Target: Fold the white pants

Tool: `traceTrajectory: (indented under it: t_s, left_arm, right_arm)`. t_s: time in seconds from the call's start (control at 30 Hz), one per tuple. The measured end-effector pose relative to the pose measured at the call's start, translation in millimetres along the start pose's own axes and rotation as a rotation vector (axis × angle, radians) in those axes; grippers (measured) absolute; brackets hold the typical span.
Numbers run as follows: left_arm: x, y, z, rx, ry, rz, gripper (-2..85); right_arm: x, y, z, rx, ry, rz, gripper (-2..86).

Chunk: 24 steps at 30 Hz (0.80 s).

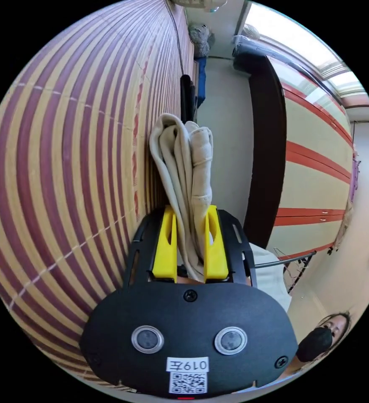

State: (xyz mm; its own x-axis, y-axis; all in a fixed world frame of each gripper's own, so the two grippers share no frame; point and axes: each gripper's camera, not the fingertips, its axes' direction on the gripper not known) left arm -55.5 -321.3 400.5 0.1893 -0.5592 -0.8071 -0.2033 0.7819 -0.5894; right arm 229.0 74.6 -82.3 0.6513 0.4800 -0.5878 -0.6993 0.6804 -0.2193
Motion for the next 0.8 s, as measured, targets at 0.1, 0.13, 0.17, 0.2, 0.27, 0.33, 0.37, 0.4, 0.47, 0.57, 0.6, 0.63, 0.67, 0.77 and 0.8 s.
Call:
traceTrajectory:
  t_s: [0.1,0.13,0.17,0.2,0.27,0.33,0.37,0.4,0.47,0.57,0.6,0.63,0.67,0.77,0.8]
  left_arm:
    - [31,19,-34,0.062,-0.09,0.105,9.1]
    - [38,24,-45,0.079,-0.112,0.131,9.0]
    - [52,37,-70,0.118,-0.16,0.182,8.8]
    - [64,52,-101,0.169,-0.213,0.222,8.7]
    - [80,80,-150,0.253,-0.303,0.265,8.6]
    - [86,112,-202,0.35,-0.376,0.266,8.7]
    - [85,135,-236,0.418,-0.405,0.252,8.8]
    - [83,159,-267,0.484,-0.435,0.238,8.9]
    - [81,198,-310,0.606,-0.477,0.222,9.2]
    - [69,246,-365,0.694,-0.519,0.159,9.7]
    - [57,257,-382,0.667,-0.493,0.093,9.9]
    - [49,262,-388,0.642,-0.475,0.054,10.0]
    - [37,274,-397,0.612,-0.453,0.005,10.3]
    - [20,305,-404,0.56,-0.479,-0.041,10.0]
    - [15,318,-406,0.551,-0.45,-0.047,9.6]
  right_arm:
    - [-35,24,17,0.022,0.024,-0.072,-0.9]
    - [-43,28,22,0.019,0.022,-0.094,-0.9]
    - [-63,37,34,0.01,0.016,-0.145,-0.9]
    - [-82,46,51,-0.007,0.002,-0.194,-0.9]
    - [-108,60,86,-0.056,-0.052,-0.249,-0.9]
    - [-135,77,127,-0.098,-0.138,-0.302,-0.9]
    - [-159,90,158,-0.13,-0.152,-0.356,-0.9]
    - [-184,102,190,-0.161,-0.165,-0.412,-0.9]
    - [-220,123,241,-0.219,-0.204,-0.496,-0.8]
    - [-272,158,326,-0.321,-0.234,-0.59,-0.6]
    - [-287,174,357,-0.356,-0.219,-0.614,-0.5]
    - [-292,181,372,-0.372,-0.207,-0.617,-0.4]
    - [-298,196,400,-0.404,-0.188,-0.596,0.0]
    - [-295,238,453,-0.501,-0.179,-0.509,2.3]
    - [-295,259,468,-0.548,-0.14,-0.515,4.2]
